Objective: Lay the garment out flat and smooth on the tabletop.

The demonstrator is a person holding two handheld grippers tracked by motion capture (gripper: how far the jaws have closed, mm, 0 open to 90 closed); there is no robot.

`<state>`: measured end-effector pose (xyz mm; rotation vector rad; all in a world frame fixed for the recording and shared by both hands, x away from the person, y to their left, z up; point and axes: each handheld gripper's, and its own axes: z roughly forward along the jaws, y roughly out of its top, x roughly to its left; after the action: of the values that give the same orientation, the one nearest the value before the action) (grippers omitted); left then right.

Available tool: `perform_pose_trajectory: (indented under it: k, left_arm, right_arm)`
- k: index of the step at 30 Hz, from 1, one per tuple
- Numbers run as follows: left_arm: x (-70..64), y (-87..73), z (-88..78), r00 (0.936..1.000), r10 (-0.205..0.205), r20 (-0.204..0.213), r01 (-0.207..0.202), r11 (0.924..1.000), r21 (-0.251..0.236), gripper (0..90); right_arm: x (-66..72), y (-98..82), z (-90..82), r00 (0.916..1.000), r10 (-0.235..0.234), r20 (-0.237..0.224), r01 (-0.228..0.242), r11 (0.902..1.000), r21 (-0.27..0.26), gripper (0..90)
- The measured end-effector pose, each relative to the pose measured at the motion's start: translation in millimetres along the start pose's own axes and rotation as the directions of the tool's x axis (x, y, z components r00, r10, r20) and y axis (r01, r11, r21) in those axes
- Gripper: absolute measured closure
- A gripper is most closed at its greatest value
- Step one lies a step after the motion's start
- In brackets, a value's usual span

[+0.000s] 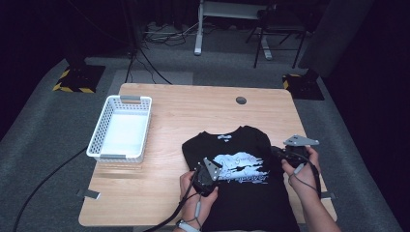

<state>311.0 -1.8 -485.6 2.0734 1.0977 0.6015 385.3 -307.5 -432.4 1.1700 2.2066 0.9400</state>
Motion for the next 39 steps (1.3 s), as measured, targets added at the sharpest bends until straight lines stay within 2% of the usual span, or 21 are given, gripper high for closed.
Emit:
perform_pose_trajectory:
  k: [4, 5, 6, 10, 12, 15, 16, 17, 18, 19, 20, 21, 22, 23, 24, 25, 29, 31, 34, 36, 39]
  left_arm:
    - [0.5, 0.1, -1.1, 1.0000, 0.001, -0.004, -0.001, 1.0000, -0.004, 55.2]
    - [0.5, 0.1, -1.1, 1.0000, 0.001, -0.004, -0.001, 1.0000, -0.004, 54.6]
    - [1.1, 0.2, -1.4, 1.0000, -0.001, -0.003, 0.001, 1.0000, -0.003, 54.5]
    - [0.8, 0.6, -1.1, 1.0000, -0.002, -0.002, 0.002, 1.0000, -0.003, 53.0]
    - [0.1, 1.6, -1.1, 1.0000, 0.006, 0.001, -0.006, 1.0000, -0.008, 52.6]
    - [-2.1, 2.6, -0.8, 1.0000, 0.003, 0.008, -0.003, 0.9999, -0.017, 52.4]
    - [-2.8, 2.8, -0.9, 1.0000, 0.004, 0.009, -0.004, 0.9999, -0.015, 52.5]
    - [-3.5, 3.0, -0.6, 0.9999, 0.012, 0.013, -0.011, 0.9998, -0.014, 52.3]
    - [-3.5, 3.0, -0.6, 0.9999, 0.012, 0.013, -0.011, 0.9998, -0.014, 52.2]
    - [-4.1, 3.1, -0.4, 0.9999, 0.011, 0.013, -0.011, 0.9998, -0.015, 52.2]
    - [-5.5, 3.2, 0.1, 0.9998, 0.009, 0.019, -0.009, 0.9999, -0.014, 52.0]
    - [-6.1, 3.5, 0.1, 0.9998, 0.011, 0.018, -0.010, 0.9998, -0.014, 51.8]
    - [-6.1, 3.5, 0.1, 0.9998, 0.011, 0.018, -0.010, 0.9998, -0.014, 51.6]
    - [-6.7, 3.7, 0.0, 0.9997, 0.011, 0.020, -0.011, 0.9998, -0.015, 51.6]
    - [-7.4, 3.9, -0.1, 0.9997, 0.009, 0.021, -0.008, 0.9998, -0.017, 51.5]
    - [-8.2, 4.3, 0.0, 0.9997, 0.011, 0.022, -0.010, 0.9997, -0.020, 50.5]
    - [-9.2, 5.2, 1.0, 0.9997, 0.011, 0.024, -0.011, 0.9998, -0.017, 48.9]
    - [-9.7, 6.0, 1.7, 0.9997, 0.009, 0.025, -0.008, 0.9997, -0.023, 47.2]
    - [-10.4, 7.3, 3.4, 0.9994, 0.001, 0.035, 0.000, 0.9997, -0.023, 41.5]
    - [-11.0, 8.2, 5.2, 0.9993, 0.000, 0.038, 0.000, 0.9998, -0.022, 38.5]
    - [-12.7, 9.5, 9.1, 0.9995, 0.005, 0.032, -0.004, 1.0000, -0.009, 38.5]
  right_arm:
    - [-18.6, -3.2, -11.3, 0.9985, 0.035, 0.043, -0.034, 0.9993, -0.012, 90.0]
    - [-18.6, -3.2, -11.3, 0.9985, 0.035, 0.043, -0.034, 0.9993, -0.012, 90.0]
    - [-27.1, -6.2, -15.7, 0.9967, 0.052, 0.063, -0.051, 0.9986, -0.014, 90.0]
    - [-37.2, -11.6, -21.4, 0.9936, 0.073, 0.086, -0.072, 0.9973, -0.015, 90.0]
    - [-45.3, -17.9, -27.1, 0.9893, 0.098, 0.108, -0.097, 0.9951, -0.014, 90.0]
    - [-58.9, -32.1, -38.9, 0.9743, 0.153, 0.165, -0.151, 0.9882, -0.022, 90.0]
    - [-63.6, -37.9, -42.8, 0.9656, 0.172, 0.195, -0.172, 0.9850, -0.018, 90.0]
    - [-72.8, -50.2, -48.9, 0.9470, 0.209, 0.244, -0.214, 0.9769, -0.007, 90.0]
    - [-72.8, -50.2, -48.9, 0.9470, 0.209, 0.244, -0.214, 0.9769, -0.007, 90.0]
    - [-75.4, -54.4, -50.5, 0.9408, 0.219, 0.259, -0.227, 0.9739, 0.002, 90.0]
    - [-78.6, -63.5, -53.0, 0.9292, 0.225, 0.293, -0.242, 0.9699, 0.025, 86.8]
    - [-79.4, -66.6, -52.4, 0.9261, 0.222, 0.305, -0.247, 0.9679, 0.045, 75.5]
    - [-79.4, -66.6, -52.4, 0.9261, 0.222, 0.305, -0.247, 0.9679, 0.045, 75.5]
    - [-79.6, -68.7, -51.4, 0.9227, 0.240, 0.302, -0.267, 0.9622, 0.053, 67.4]
    - [-78.2, -70.3, -50.9, 0.9229, 0.253, 0.290, -0.275, 0.9610, 0.034, 61.9]
    - [-72.8, -68.8, -49.6, 0.9323, 0.231, 0.278, -0.247, 0.9689, 0.022, 57.1]
    - [-55.8, -62.0, -43.9, 0.9558, 0.203, 0.213, -0.209, 0.9779, 0.005, 54.9]
    - [-46.1, -58.5, -40.2, 0.9648, 0.182, 0.189, -0.187, 0.9824, 0.006, 54.5]
    - [-34.5, -55.0, -35.4, 0.9731, 0.165, 0.161, -0.168, 0.9858, 0.002, 53.1]
    - [-29.7, -54.1, -34.0, 0.9759, 0.167, 0.140, -0.169, 0.9856, -0.001, 52.3]
    - [-24.4, -54.0, -35.7, 0.9772, 0.165, 0.134, -0.165, 0.9863, -0.010, 51.5]
